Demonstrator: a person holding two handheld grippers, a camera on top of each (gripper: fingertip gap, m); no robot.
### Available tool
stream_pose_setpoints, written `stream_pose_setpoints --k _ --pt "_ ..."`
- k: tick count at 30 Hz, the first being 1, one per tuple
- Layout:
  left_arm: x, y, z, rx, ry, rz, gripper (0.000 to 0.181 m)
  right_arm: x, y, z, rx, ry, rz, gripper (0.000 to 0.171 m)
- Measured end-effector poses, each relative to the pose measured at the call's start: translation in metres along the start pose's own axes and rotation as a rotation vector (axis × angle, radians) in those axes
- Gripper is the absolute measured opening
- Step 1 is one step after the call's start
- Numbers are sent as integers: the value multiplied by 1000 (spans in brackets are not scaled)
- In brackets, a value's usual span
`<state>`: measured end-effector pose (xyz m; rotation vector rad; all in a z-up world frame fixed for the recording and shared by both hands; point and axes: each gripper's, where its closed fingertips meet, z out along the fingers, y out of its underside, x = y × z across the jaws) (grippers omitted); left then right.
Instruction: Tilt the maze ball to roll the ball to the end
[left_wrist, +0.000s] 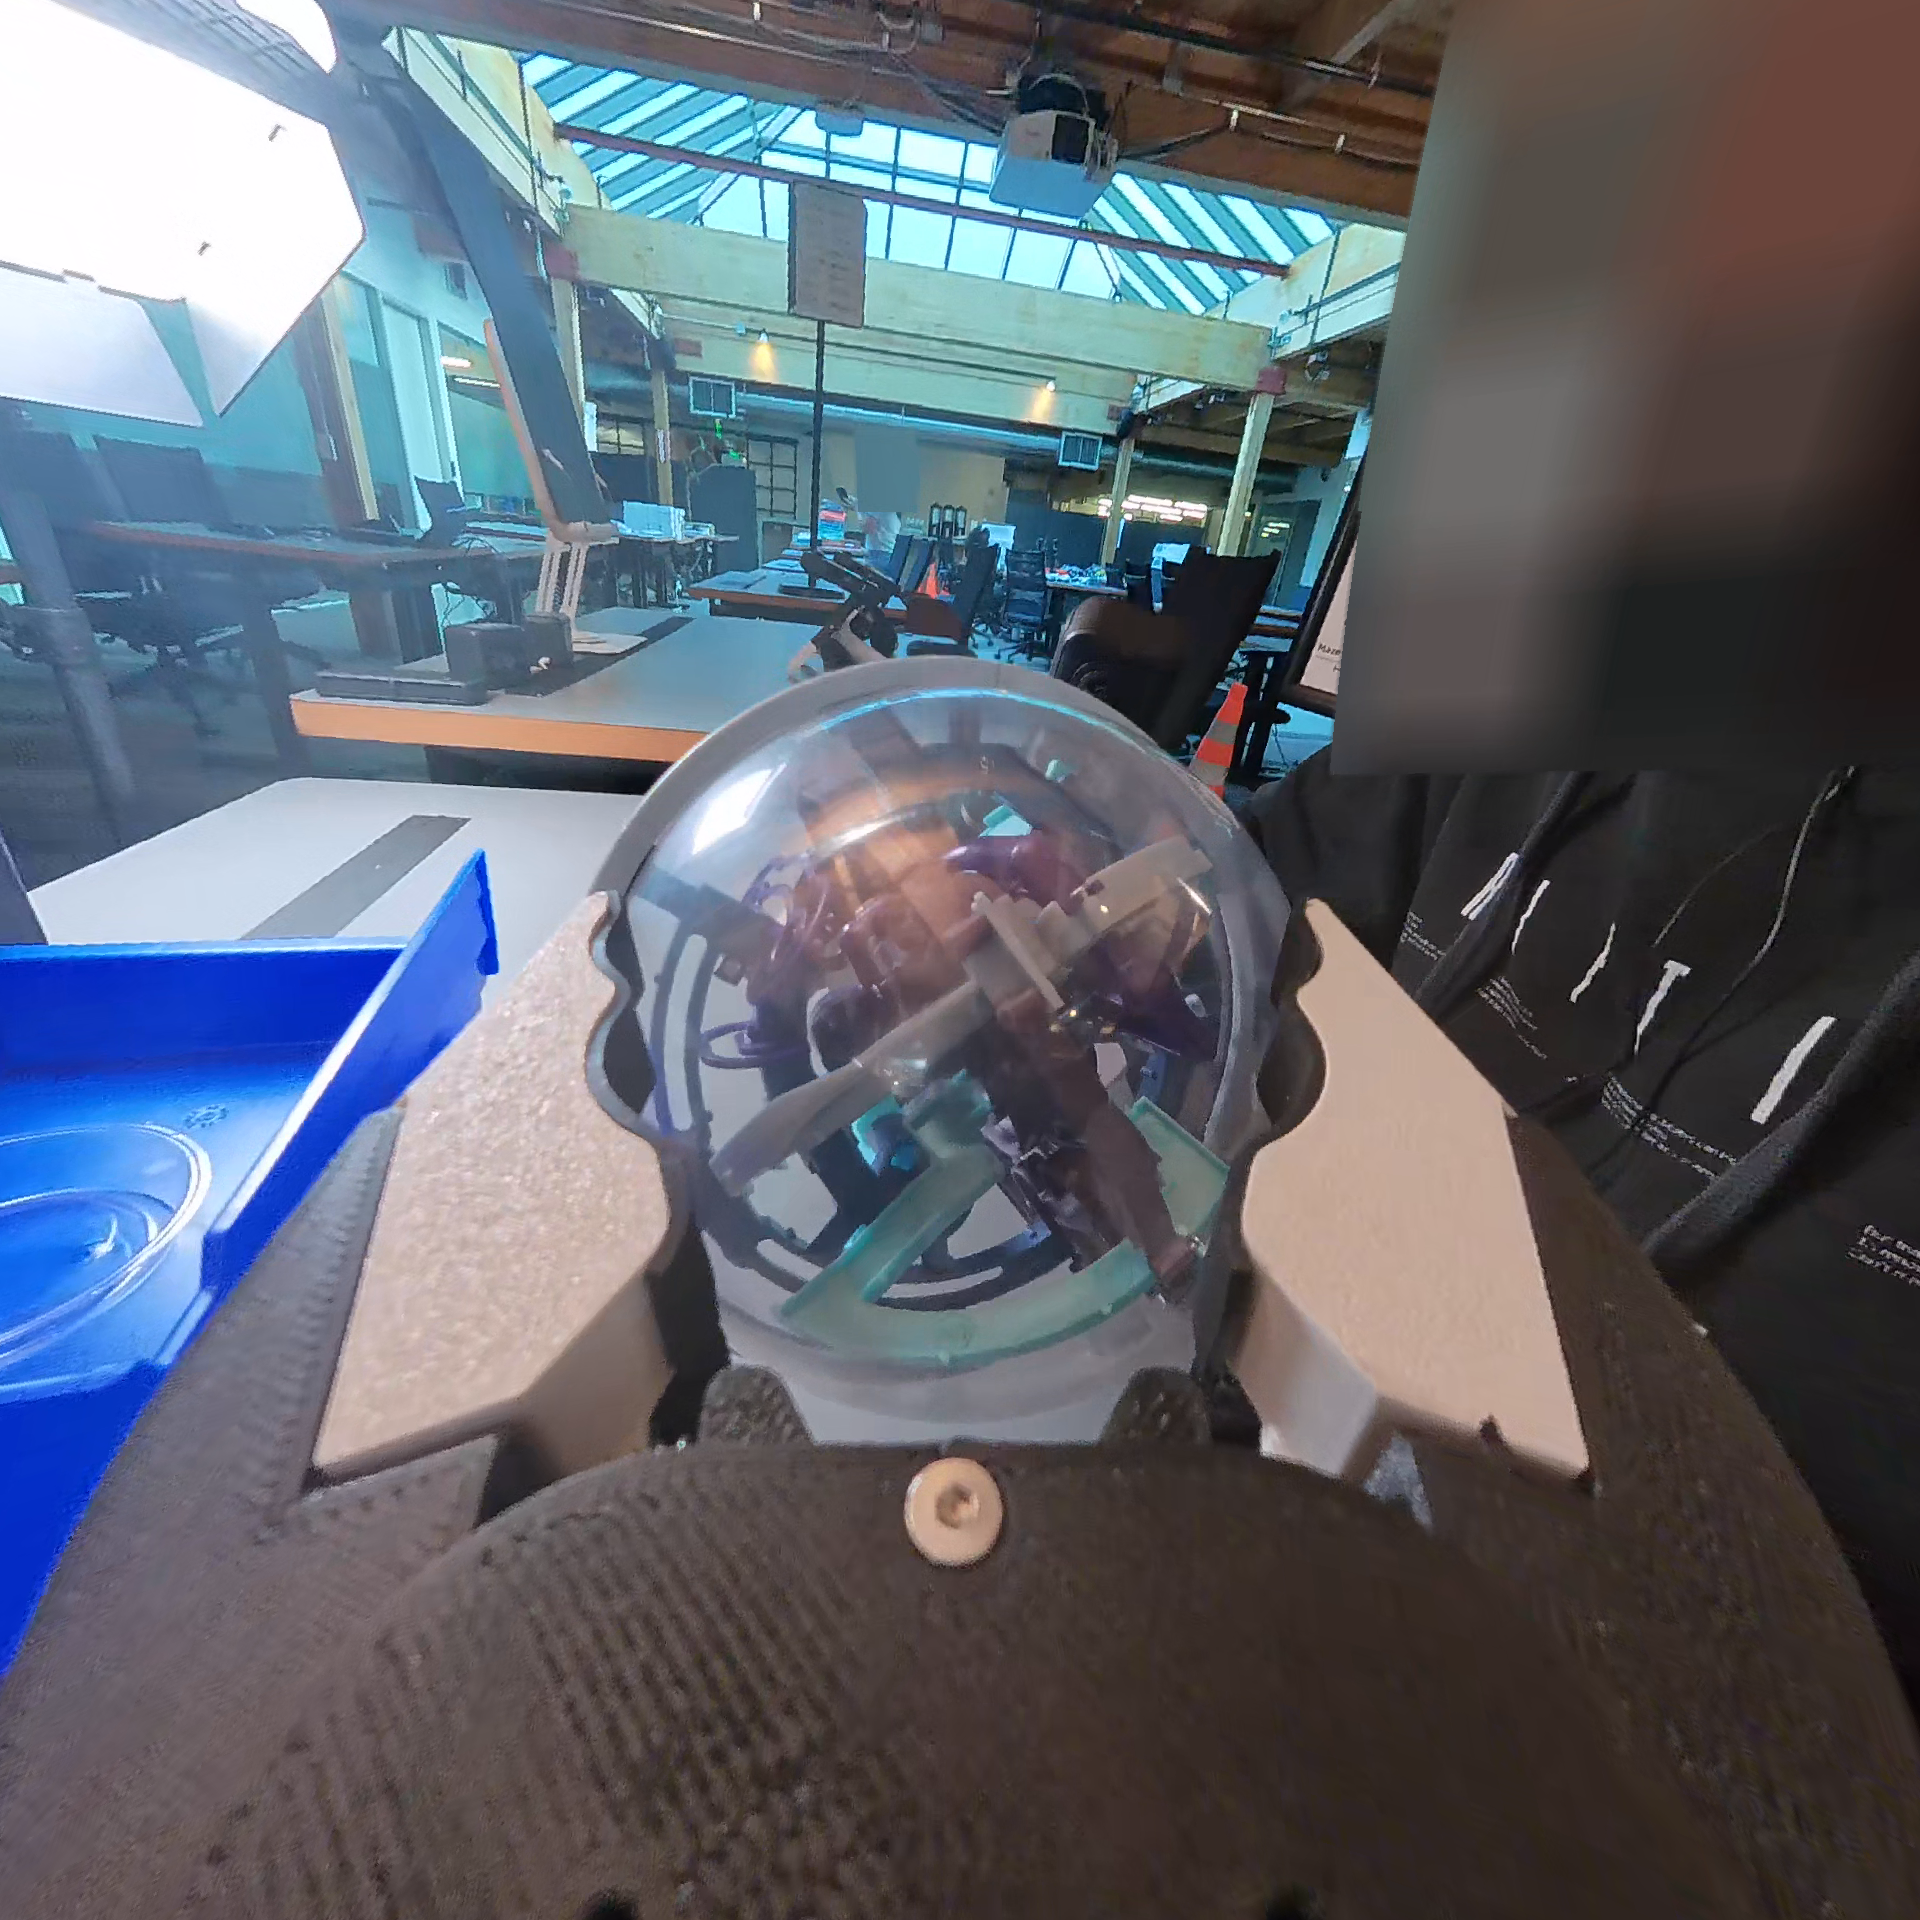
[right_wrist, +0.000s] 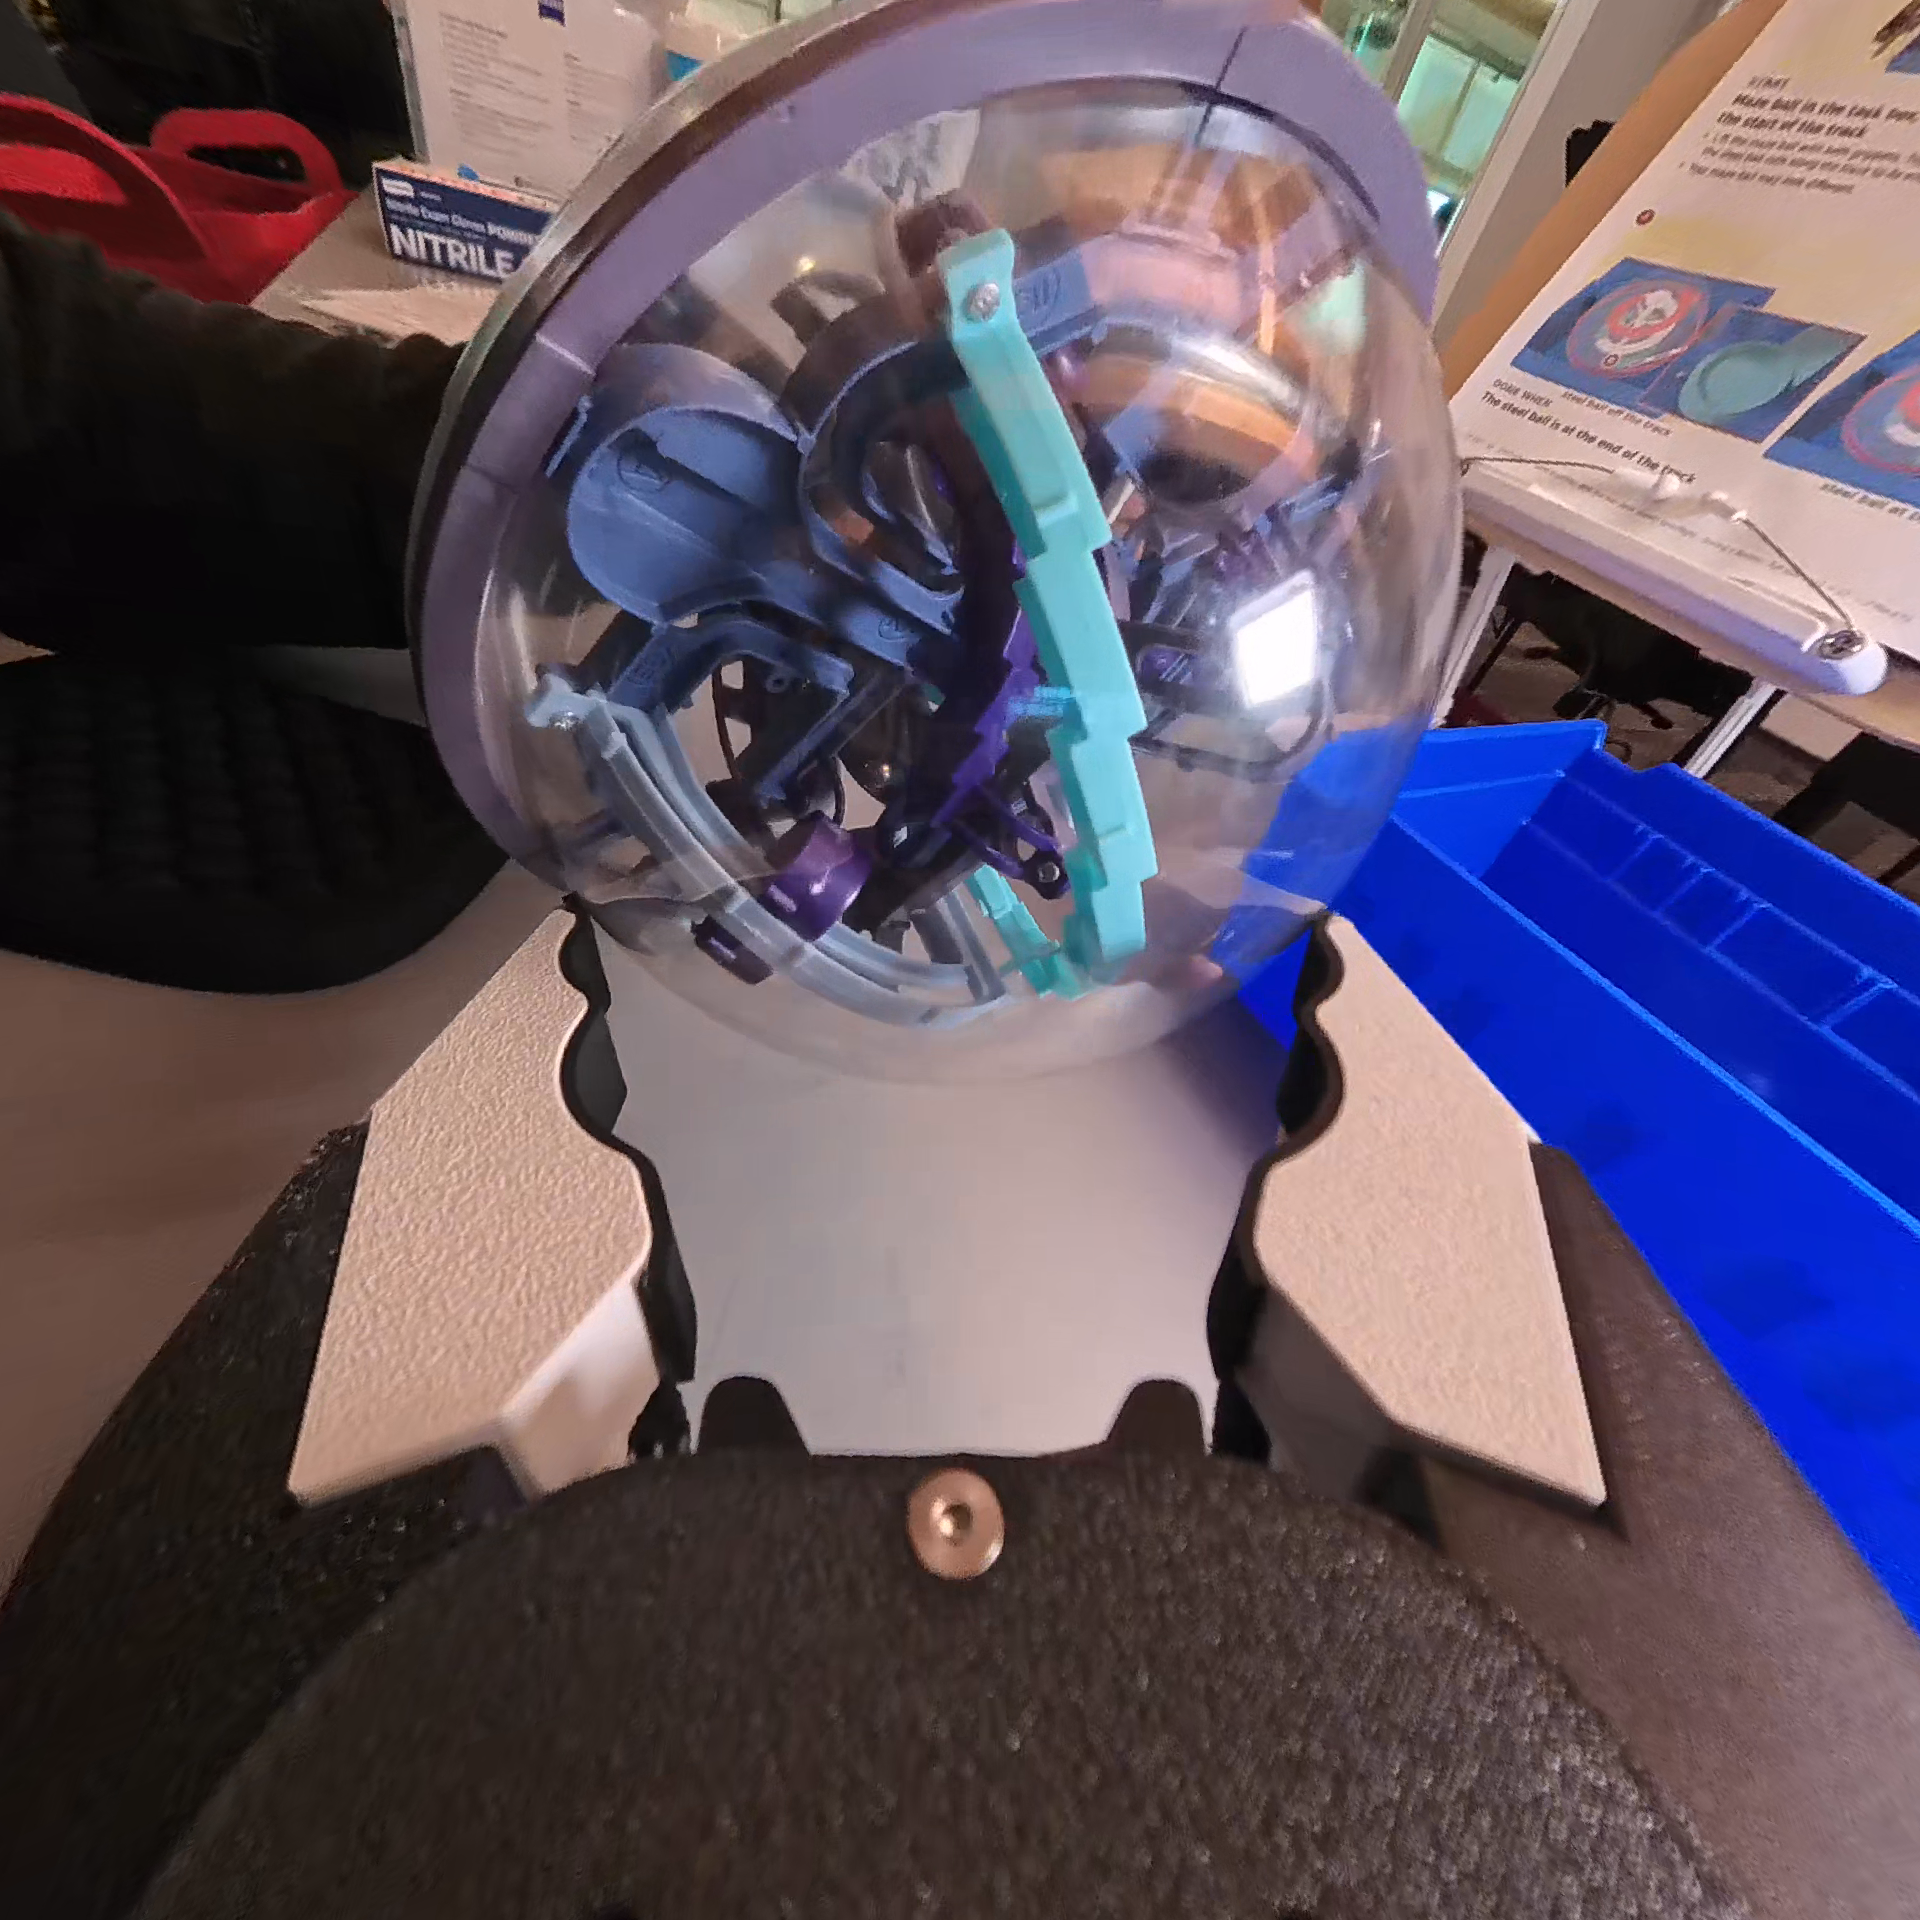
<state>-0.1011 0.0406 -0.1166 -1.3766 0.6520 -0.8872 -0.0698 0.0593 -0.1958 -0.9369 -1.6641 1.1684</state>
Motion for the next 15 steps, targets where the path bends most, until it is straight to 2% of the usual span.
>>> stream_pose_setpoints --k 10,13,15 --pt "3 -14 3 -99 10 102 117 6 -5 8 50 62 -48 128" --pt "15 -35 4 -60 40 149 117 6 -29 1 87 87 -110 128" --pt "40 -63 8 -26 78 236 117 0 -63 -12 142 112 -203 129"
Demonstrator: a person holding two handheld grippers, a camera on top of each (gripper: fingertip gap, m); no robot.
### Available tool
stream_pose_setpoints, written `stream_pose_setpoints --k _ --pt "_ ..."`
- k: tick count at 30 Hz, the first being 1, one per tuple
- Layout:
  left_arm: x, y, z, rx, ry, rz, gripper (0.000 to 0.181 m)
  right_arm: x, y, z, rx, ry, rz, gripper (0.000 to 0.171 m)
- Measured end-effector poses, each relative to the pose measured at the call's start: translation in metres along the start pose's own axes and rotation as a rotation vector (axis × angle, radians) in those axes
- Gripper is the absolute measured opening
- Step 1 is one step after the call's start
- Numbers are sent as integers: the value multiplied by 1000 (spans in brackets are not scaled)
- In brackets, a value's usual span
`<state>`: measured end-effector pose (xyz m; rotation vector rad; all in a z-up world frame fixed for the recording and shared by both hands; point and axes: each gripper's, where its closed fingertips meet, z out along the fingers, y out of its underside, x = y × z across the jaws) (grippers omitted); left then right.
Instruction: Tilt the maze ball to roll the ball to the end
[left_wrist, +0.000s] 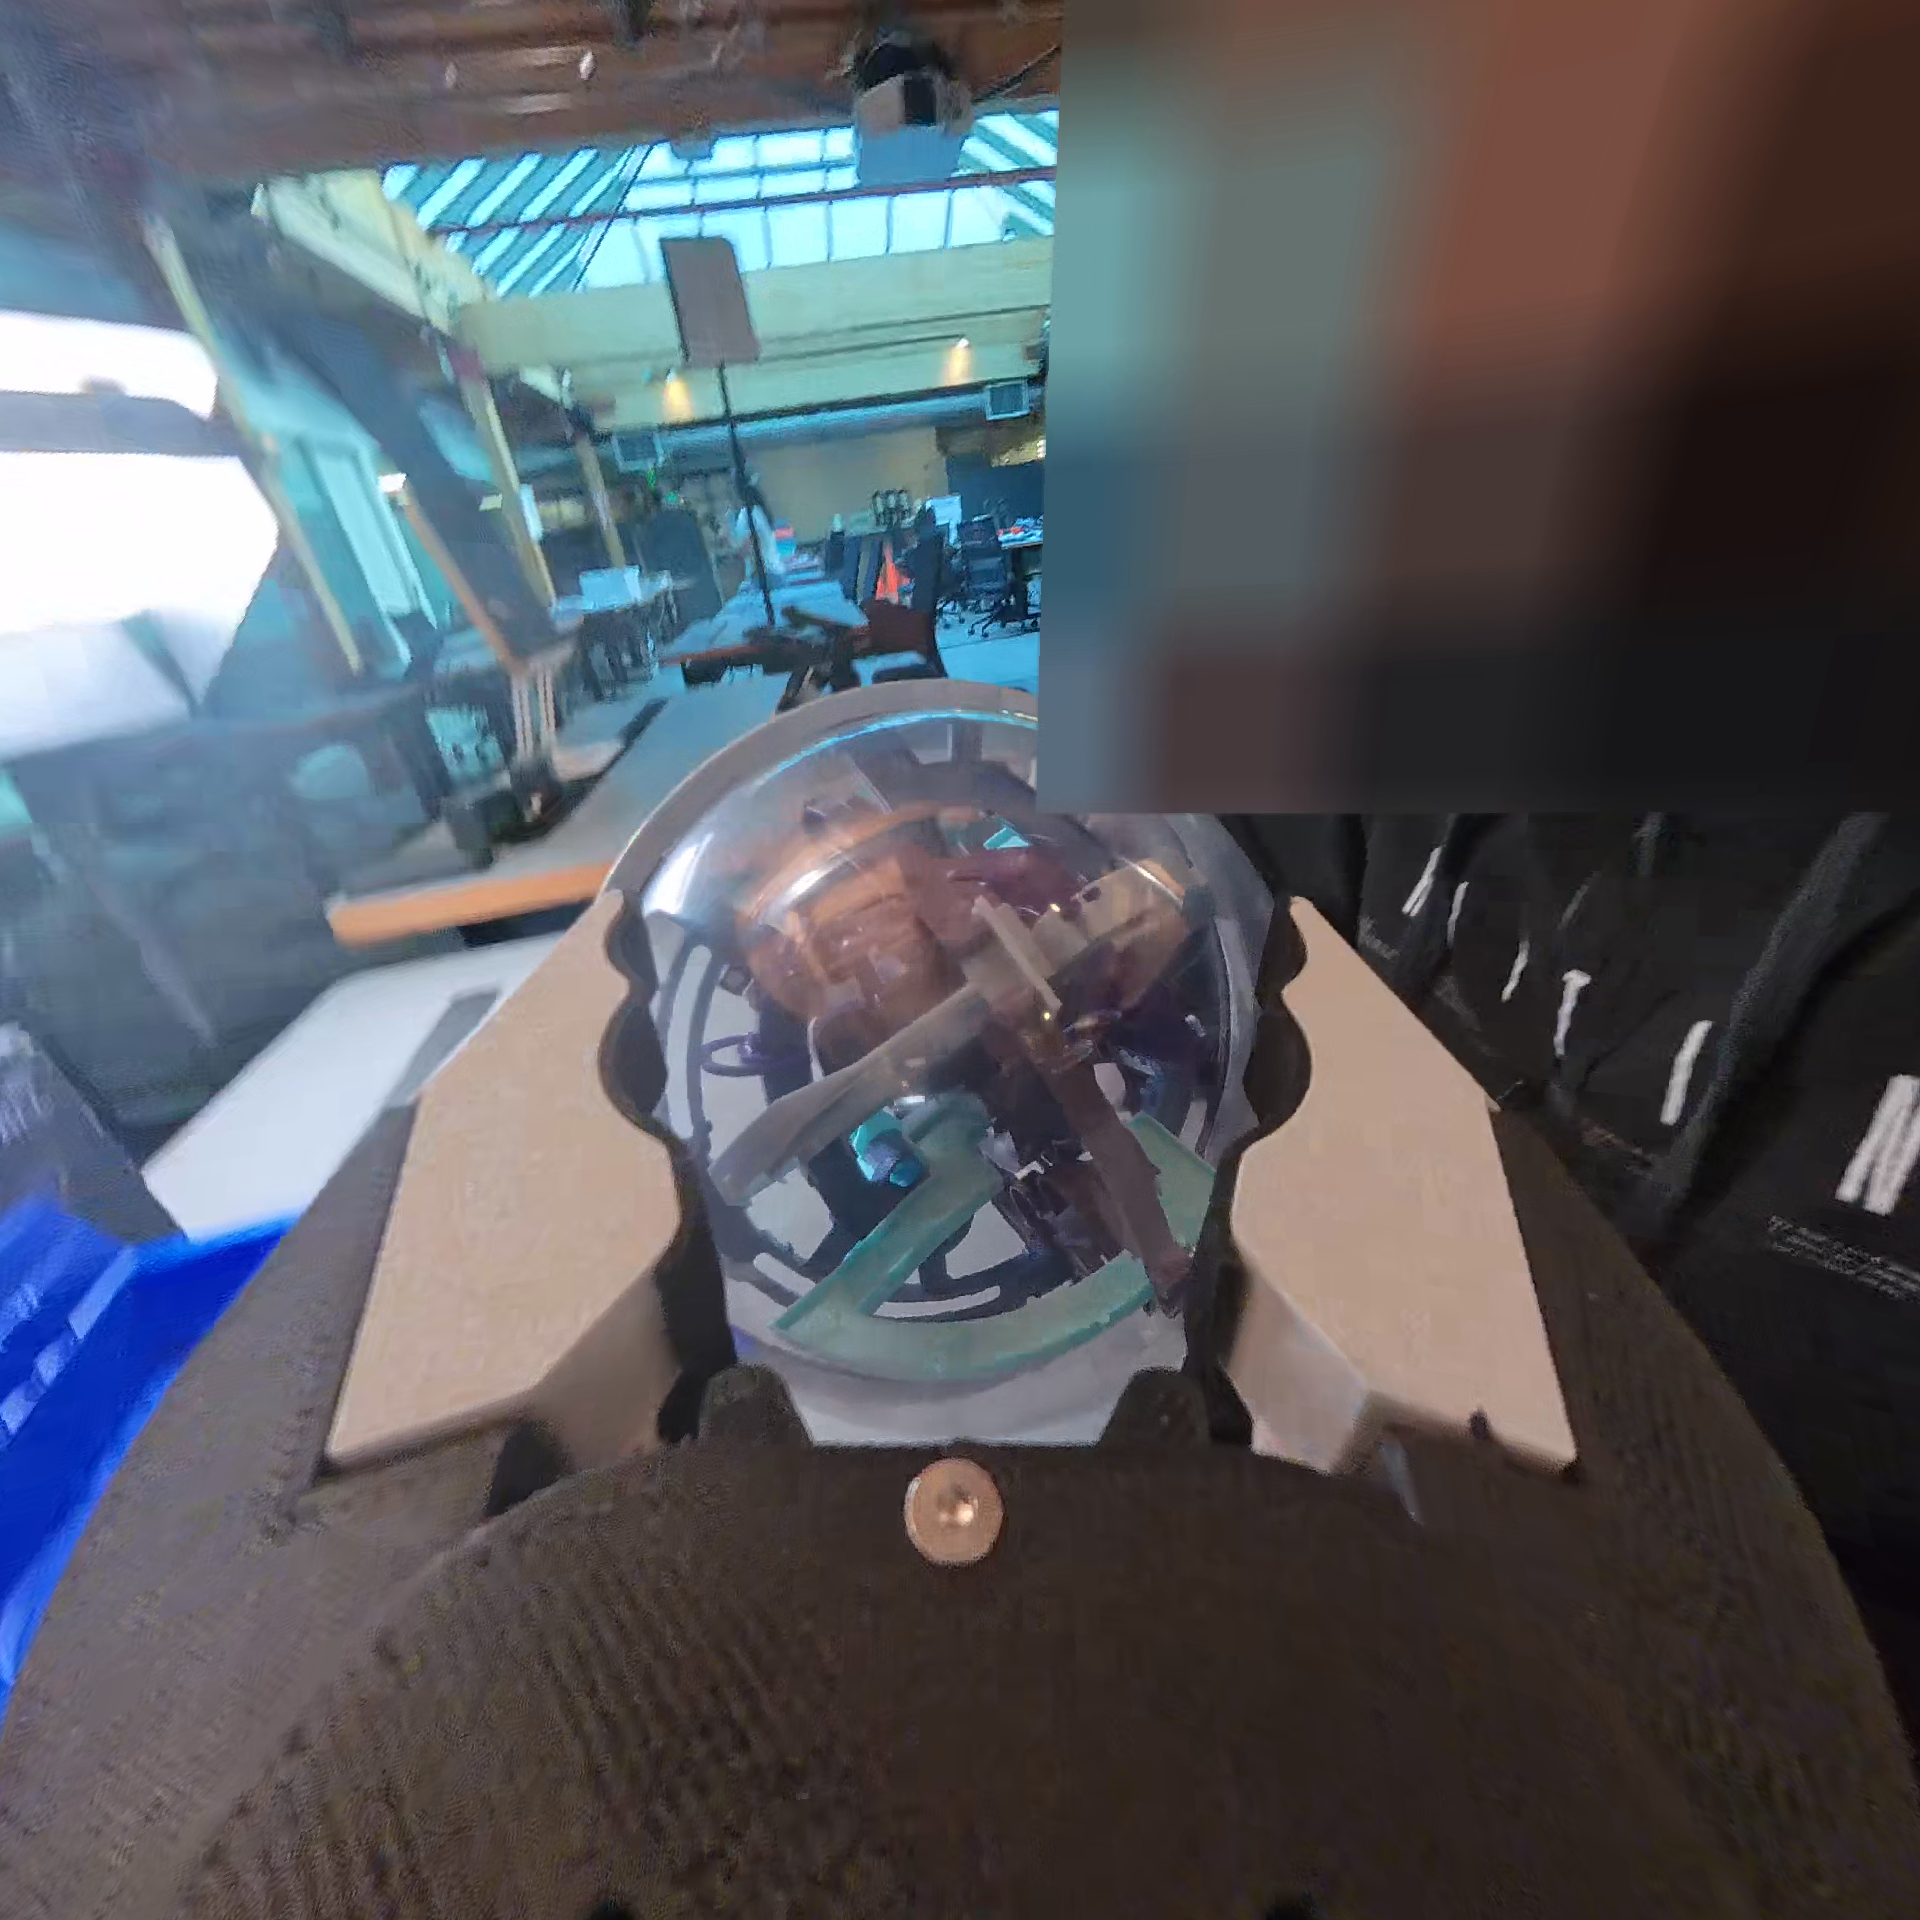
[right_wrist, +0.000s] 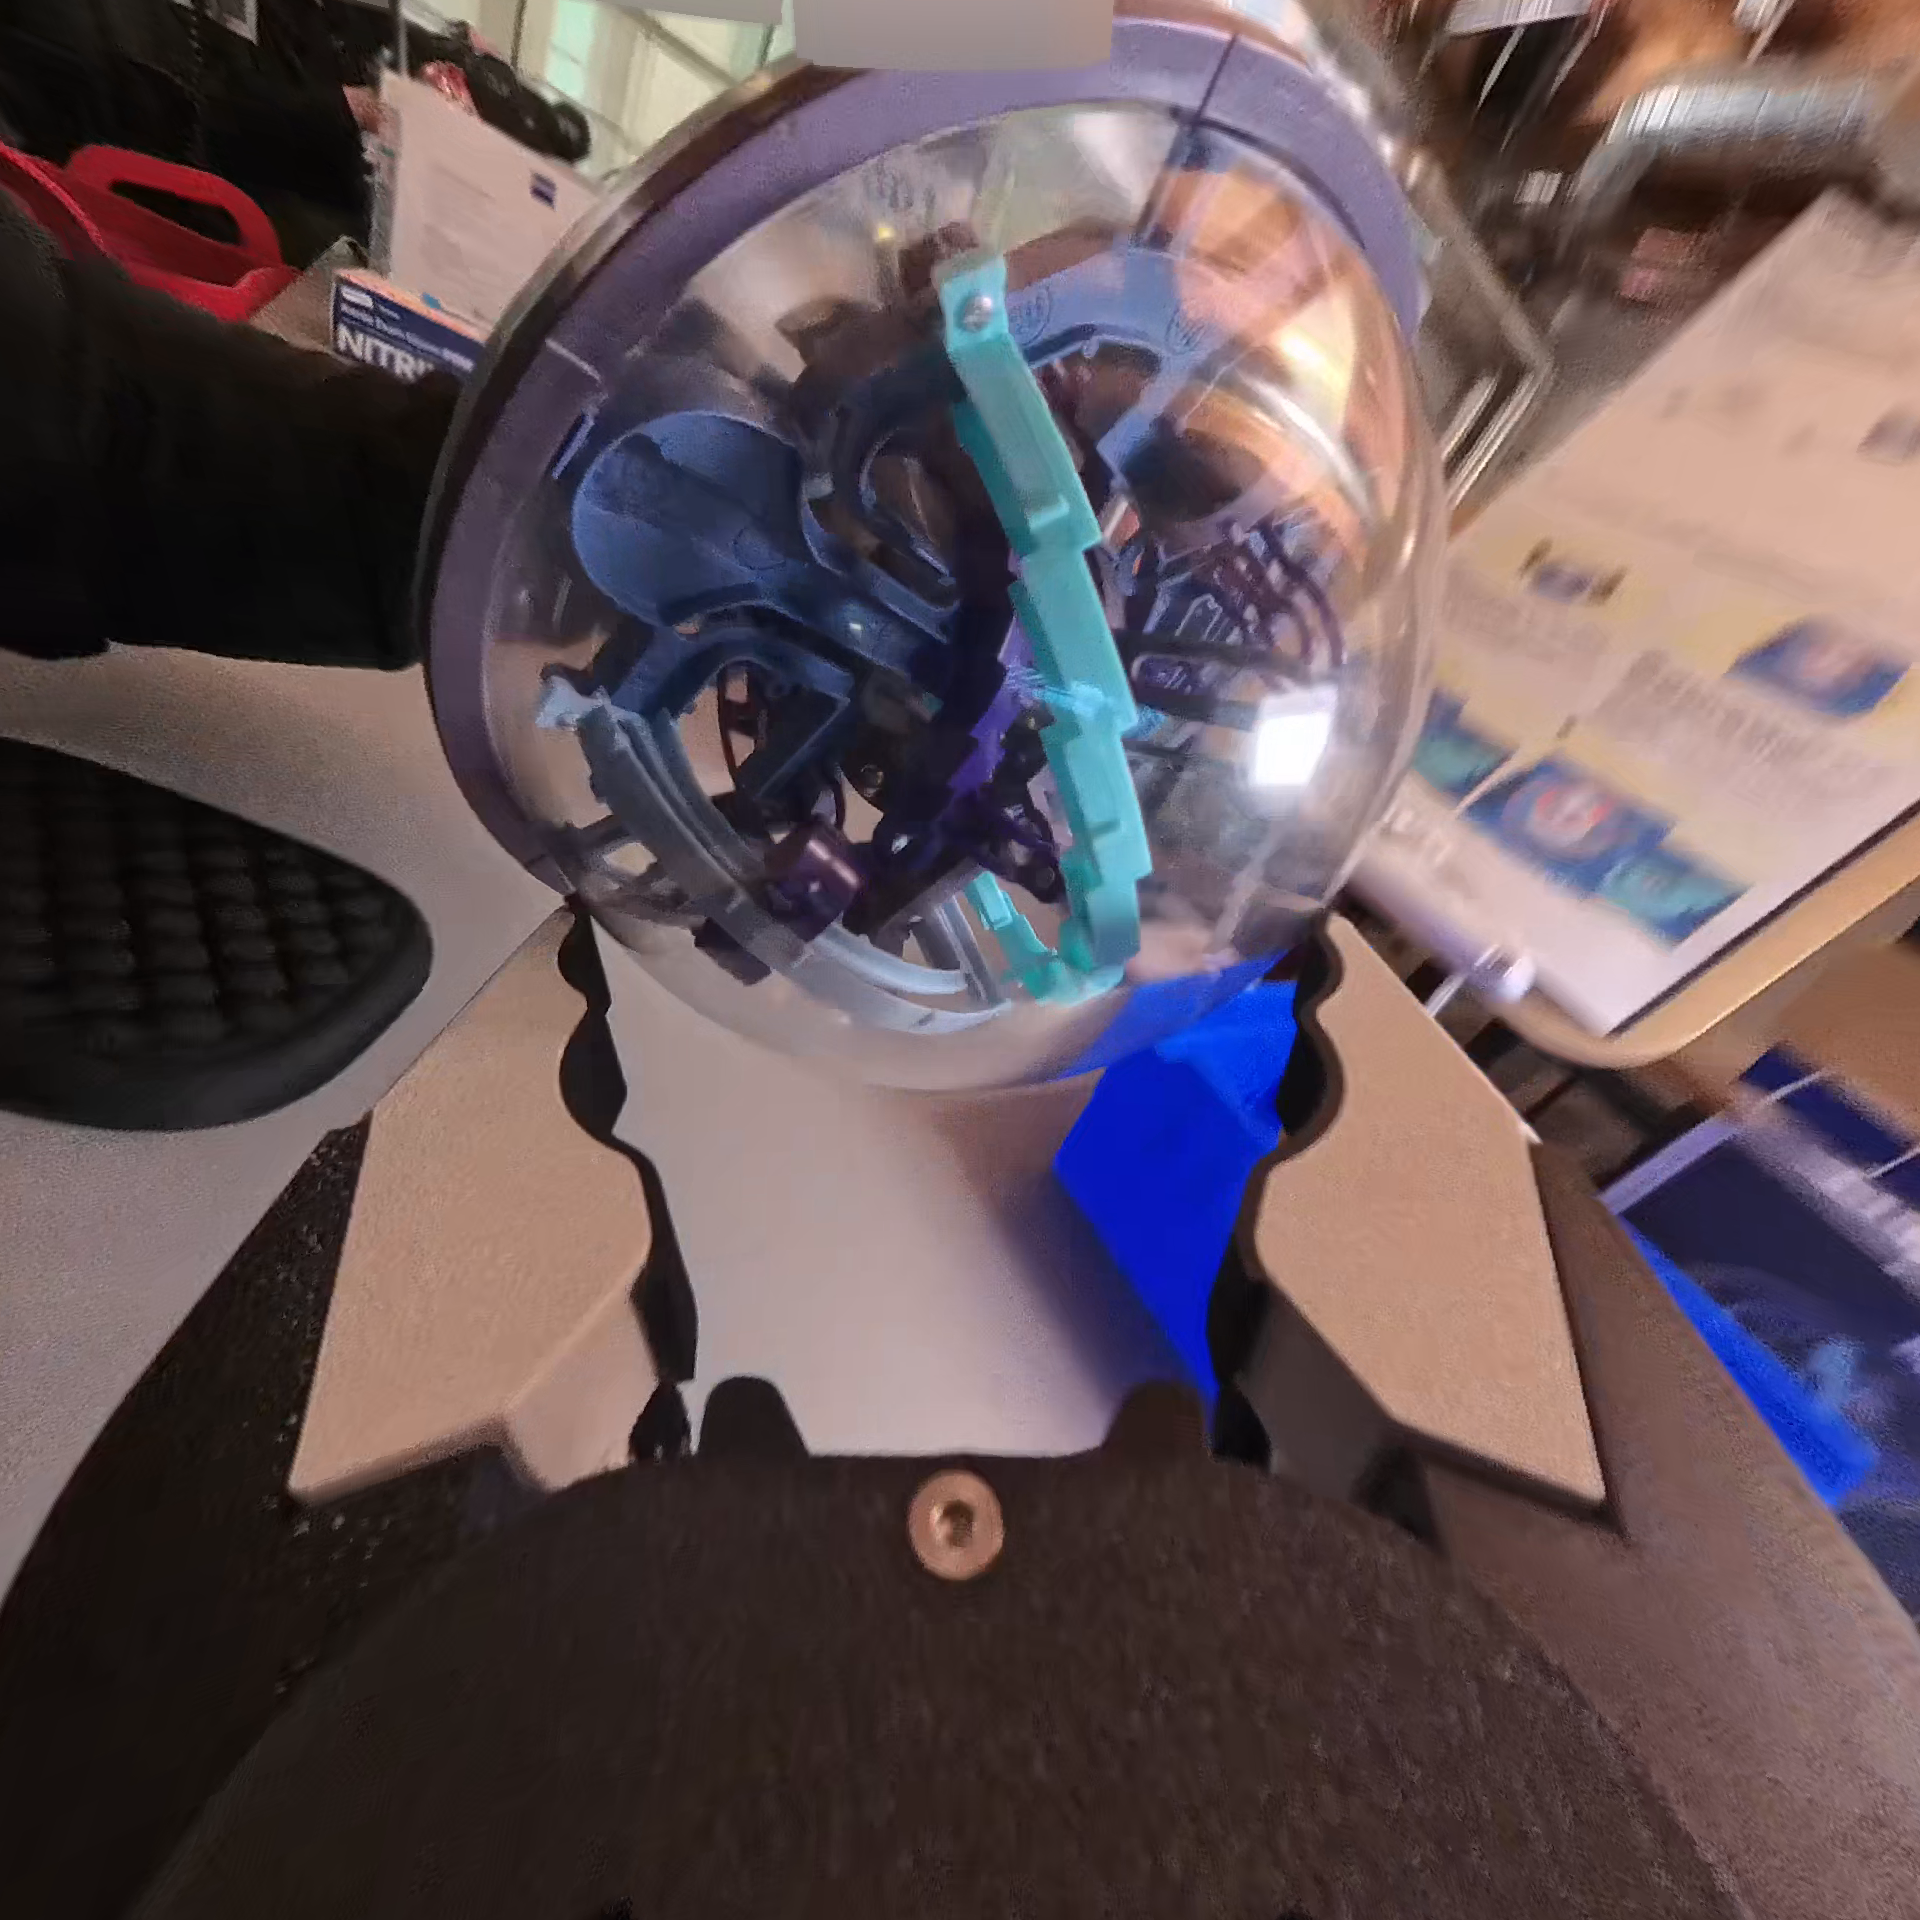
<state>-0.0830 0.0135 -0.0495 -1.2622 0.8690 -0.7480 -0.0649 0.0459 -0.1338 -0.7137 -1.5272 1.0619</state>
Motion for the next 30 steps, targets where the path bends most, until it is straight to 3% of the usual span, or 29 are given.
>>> stream_pose_setpoints --k 3,7,17,22,26,30 --pt "10 -19 2 -2 9 74 116 2 -23 -4 12 11 -87 128" --pt "-4 15 -12 85 -11 -90 115 -4 4 1 -54 -43 -3 130" --pt "-24 62 -30 282 -44 -384 107 -15 36 3 -179 -153 152 132" --pt "-36 89 -34 304 -56 -507 106 -17 59 4 -246 -195 245 132" --pt "-48 106 -33 268 -98 -616 104 -18 76 4 -290 -254 404 132" --pt "-48 118 -28 192 -130 -568 85 -23 88 2 -335 -344 683 130"
